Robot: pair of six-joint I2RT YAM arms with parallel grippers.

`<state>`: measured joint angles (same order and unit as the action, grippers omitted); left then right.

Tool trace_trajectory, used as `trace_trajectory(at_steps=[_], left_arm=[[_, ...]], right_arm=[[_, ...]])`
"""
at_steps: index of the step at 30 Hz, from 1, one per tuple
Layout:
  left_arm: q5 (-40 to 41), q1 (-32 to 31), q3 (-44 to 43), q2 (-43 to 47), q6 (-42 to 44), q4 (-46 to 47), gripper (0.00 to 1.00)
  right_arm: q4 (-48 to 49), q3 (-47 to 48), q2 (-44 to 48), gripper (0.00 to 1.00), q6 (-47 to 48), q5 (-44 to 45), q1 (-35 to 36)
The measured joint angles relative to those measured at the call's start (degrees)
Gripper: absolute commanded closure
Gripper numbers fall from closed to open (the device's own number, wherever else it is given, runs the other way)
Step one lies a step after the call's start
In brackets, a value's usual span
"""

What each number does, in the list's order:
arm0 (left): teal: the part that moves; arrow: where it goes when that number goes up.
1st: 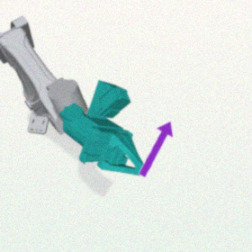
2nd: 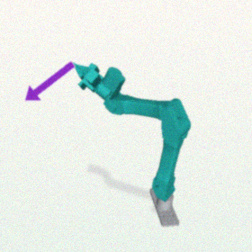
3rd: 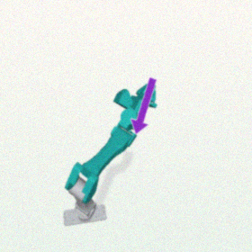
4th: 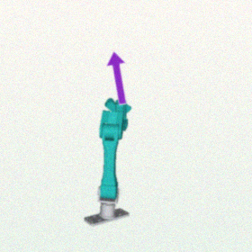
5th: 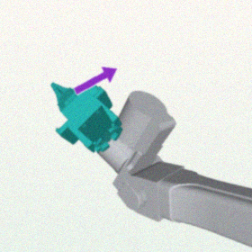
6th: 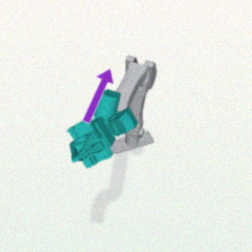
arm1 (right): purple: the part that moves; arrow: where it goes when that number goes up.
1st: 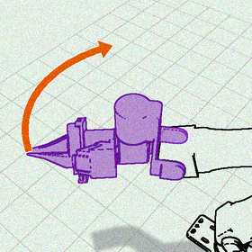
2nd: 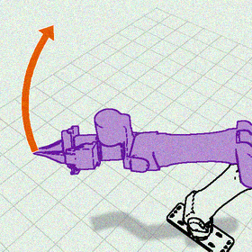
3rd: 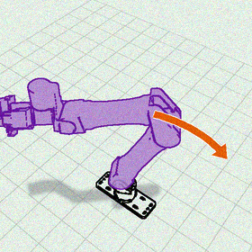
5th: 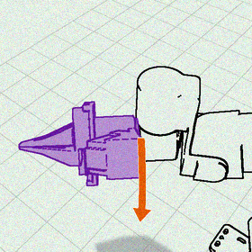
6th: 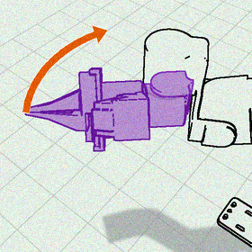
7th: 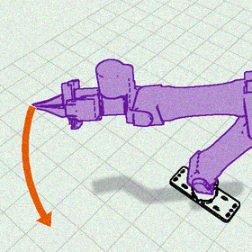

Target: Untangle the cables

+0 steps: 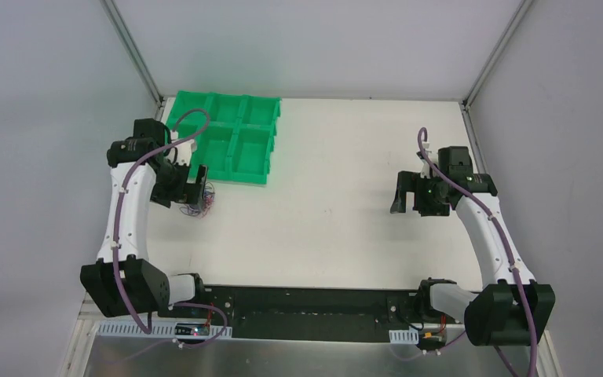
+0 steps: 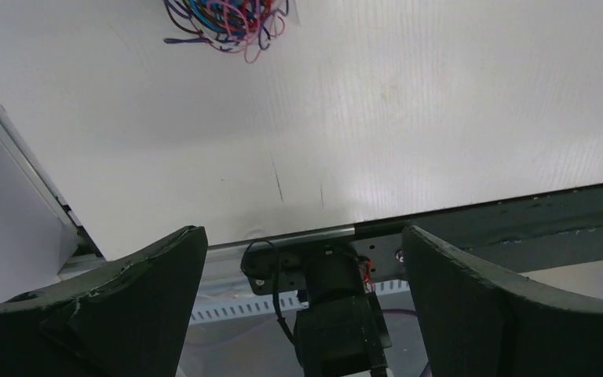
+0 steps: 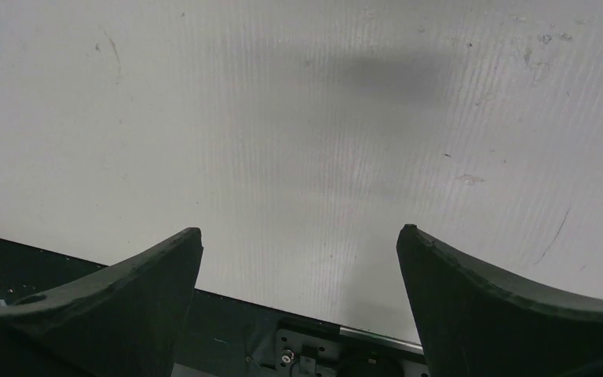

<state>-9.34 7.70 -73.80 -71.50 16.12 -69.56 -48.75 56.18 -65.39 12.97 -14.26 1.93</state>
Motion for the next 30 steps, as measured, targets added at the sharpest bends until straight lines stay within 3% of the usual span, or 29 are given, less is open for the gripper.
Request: trace_trajectory(at_steps=[7, 16, 21, 24, 26, 30], left_arm=[[-4.2, 5.8, -9.1, -13.2, -0.3, 3.3, 0.00], [-5.9, 7.0, -8.5, -28.6, -1.8, 15.1, 0.07], [-9.1, 7.0, -5.0, -35.1, -1.8, 21.9, 0.36], [-11.5, 7.0, -2.9, -37.2, -1.6, 24.2, 0.68], [-12.6, 6.9, -1.7, -37.5, -1.5, 25.0, 1.00], [-15.9, 5.6, 1.5, -34.9, -1.5, 26.8, 1.00]], right_arm=[[-0.9, 1.5, 0.0, 0.01, 0.1, -1.1, 0.0], [-1.2, 1.8, 0.0, 0.01, 0.2, -4.1, 0.0], [-0.7, 1.8, -0.2, 0.01, 0.2, -5.0, 0.0], [-0.2, 1.8, -0.7, 0.01, 0.2, -5.1, 0.0], [0.3, 1.8, -1.0, 0.01, 0.1, -5.1, 0.0], [0.9, 1.9, -1.3, 0.01, 0.0, -5.6, 0.0]])
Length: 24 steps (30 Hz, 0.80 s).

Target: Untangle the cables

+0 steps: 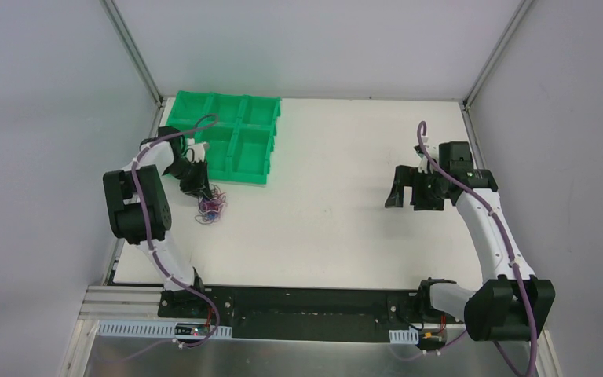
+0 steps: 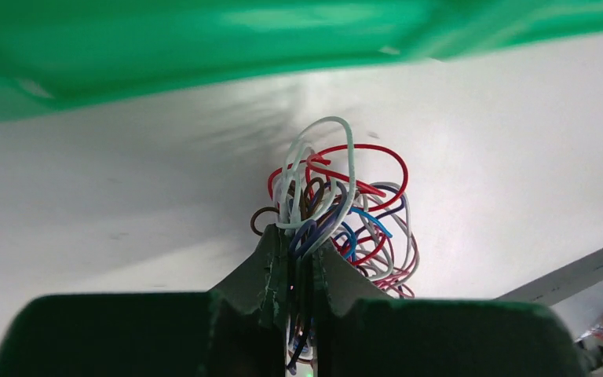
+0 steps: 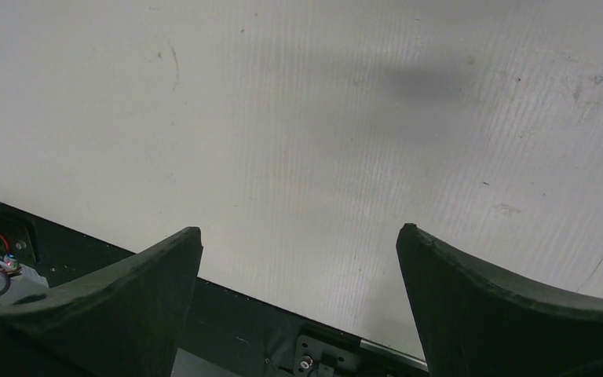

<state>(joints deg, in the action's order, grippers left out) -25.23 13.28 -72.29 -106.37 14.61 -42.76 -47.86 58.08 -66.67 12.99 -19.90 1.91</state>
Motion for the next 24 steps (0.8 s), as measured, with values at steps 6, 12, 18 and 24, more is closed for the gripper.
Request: trace_trajectory(at_steps=[6, 12, 18, 24], left_arm=[[-5.8, -14.4, 6.0, 17.0, -2.9, 1.1, 1.00], [-12.5, -35.3, -3.5, 24.9, -13.1, 7.1, 1.00], [-14.4, -44.9, -13.5, 14.6, -26.3, 18.8, 1.00], [-14.8, -48.9, -16.2, 4.9, -38.1, 27.8, 1.00]], right_arm=[[-0.2, 2.8, -0.7, 0.01, -0.1, -7.0, 0.0], [1.0, 7.3, -1.8, 0.01, -4.4, -20.6, 0.2], [8.1, 11.1, -2.7, 0.01, -15.3, -29.1, 2.8], [17.9, 10.8, -3.8, 0.10, -25.3, -30.8, 7.1]])
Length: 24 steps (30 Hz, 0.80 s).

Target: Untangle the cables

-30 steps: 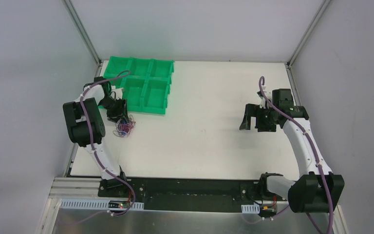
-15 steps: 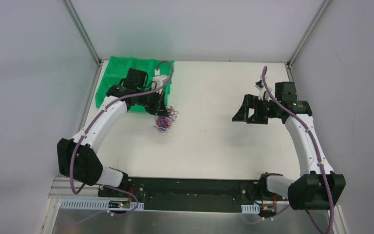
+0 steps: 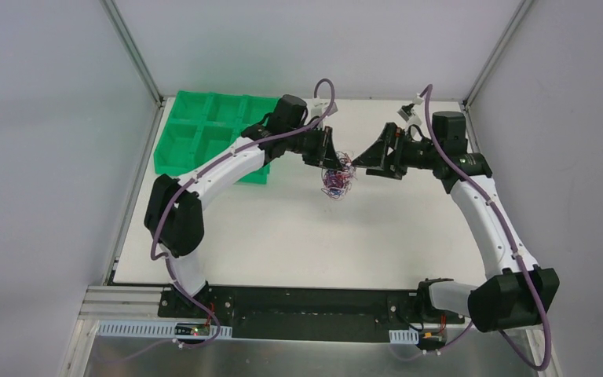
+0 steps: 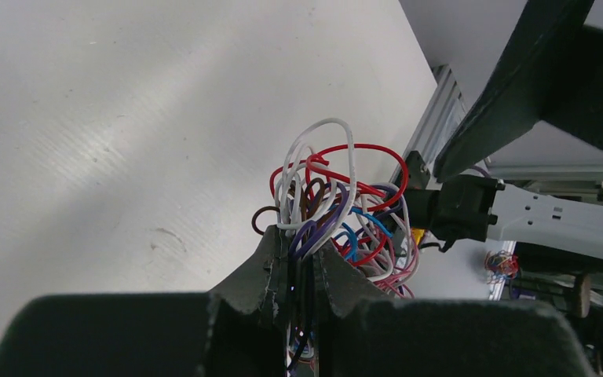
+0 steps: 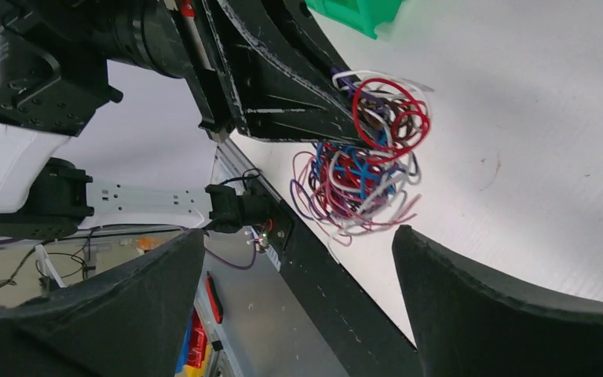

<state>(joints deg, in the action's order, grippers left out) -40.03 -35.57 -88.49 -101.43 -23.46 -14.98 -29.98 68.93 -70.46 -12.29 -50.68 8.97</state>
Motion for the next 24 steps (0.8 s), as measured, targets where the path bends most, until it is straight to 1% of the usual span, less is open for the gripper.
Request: trace_trajectory(at_steps=[2, 5, 7, 8, 9, 10, 11, 12, 15, 17, 18, 21, 24], left_arm=[[0.0, -0.5, -0.3, -1.5, -2.9, 2.3, 1.00], [-0.4, -0.8, -0.4, -1.9, -6.0, 4.9, 1.00], [-1.2, -0.8, -0.5, -1.8, -7.5, 6.8, 1.00], [-1.6, -0.8, -0.5, -1.8, -7.9, 7.3, 1.00], [-2.0, -0.8, -0.5, -1.8, -8.7, 7.6, 1.00], [-2.3, -0.8, -0.4, -1.8, -9.2, 8.1, 1.00], [-2.5, -0.8, -0.3, -1.8, -9.6, 8.7, 1.00], [-2.5, -0.8, 0.0, -1.7, -10.0, 8.9, 1.00], [-2.4, -0.6, 0.7, -1.7, -10.3, 9.1, 0.99], [-2.1, -0.6, 0.7, -1.5, -9.9, 8.6, 0.89], [-1.6, -0.6, 0.7, -1.3, -9.0, 8.1, 0.86], [-0.4, -1.1, 0.7, -0.1, -5.8, 6.2, 0.85], [-0.2, -0.4, 1.1, 2.7, -3.1, 3.5, 0.88]], right_arm=[[3.1, -1.0, -0.8, 0.12, -2.0, 0.6, 1.3], [6.0, -2.7, -2.2, 0.19, -3.3, 3.0, 3.1], [7.5, -4.4, -2.6, 0.27, -3.6, 5.9, 3.7], [8.2, -5.3, -2.7, 0.34, -3.7, 7.6, 3.8], [8.8, -6.1, -2.8, 0.45, -3.8, 9.0, 3.8], [9.2, -6.6, -3.0, 0.60, -4.1, 10.1, 3.8], [10.8, -7.5, -3.2, 0.77, -5.1, 11.0, 3.8], [11.7, -8.0, -3.4, 0.99, -5.2, 11.5, 3.8], [12.9, -8.4, -3.9, 1.00, -5.8, 13.1, 3.9], [12.3, -8.4, -4.0, 1.00, -5.1, 15.5, 4.0], [12.1, -8.4, -3.8, 1.00, -4.4, 16.9, 4.1], [10.3, -8.4, -2.3, 1.00, -2.2, 20.0, 4.0], [8.7, -8.5, 0.3, 1.00, 0.1, 22.9, 1.8]])
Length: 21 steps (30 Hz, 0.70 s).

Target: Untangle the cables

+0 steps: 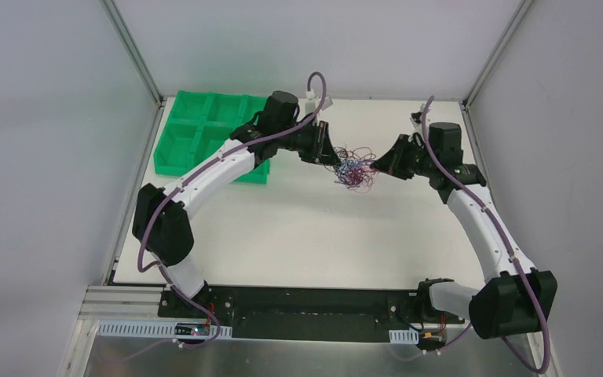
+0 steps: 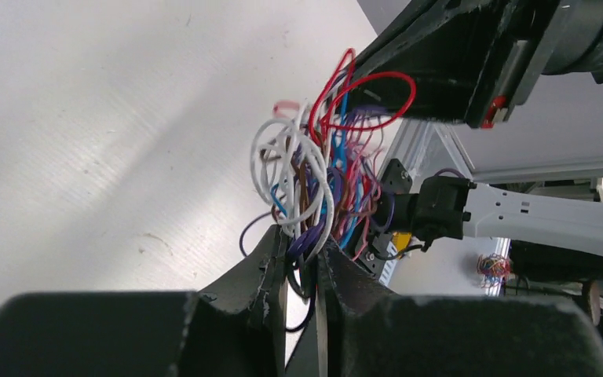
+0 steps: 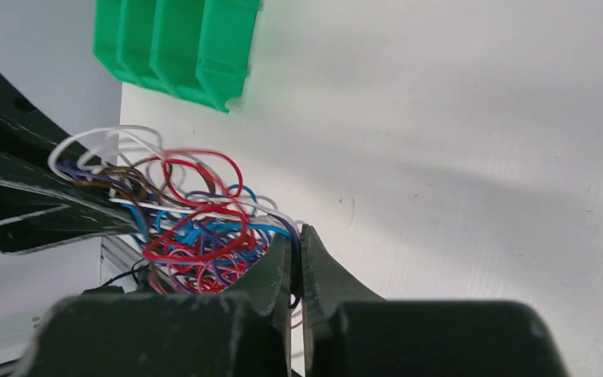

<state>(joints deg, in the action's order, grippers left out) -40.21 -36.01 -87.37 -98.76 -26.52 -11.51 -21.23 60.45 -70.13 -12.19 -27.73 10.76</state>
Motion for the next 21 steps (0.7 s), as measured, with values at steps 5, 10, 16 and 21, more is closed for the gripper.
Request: trace_trajectory(at_steps=[5, 10, 16, 21], left_arm=[[-1.3, 4.8, 0.3, 5.1, 2.9, -4.1, 1.00], [-1.1, 13.7, 0.6, 11.0, 6.6, -9.0, 1.00], [-0.9, 15.0, 3.5, 15.7, 13.0, -13.4, 0.40], [-1.2, 12.2, 5.1, 15.9, 15.1, -15.1, 0.13]], right_arm=[[-1.4, -0.7, 4.4, 1.00, 3.9, 4.8, -6.6], [-5.7, -1.9, 4.9, 1.00, 8.3, 12.9, -15.2], [-9.7, -1.9, 4.5, 1.00, 11.8, 5.6, -21.1], [-10.5, -1.9, 3.9, 1.00, 8.6, -11.9, -19.8]])
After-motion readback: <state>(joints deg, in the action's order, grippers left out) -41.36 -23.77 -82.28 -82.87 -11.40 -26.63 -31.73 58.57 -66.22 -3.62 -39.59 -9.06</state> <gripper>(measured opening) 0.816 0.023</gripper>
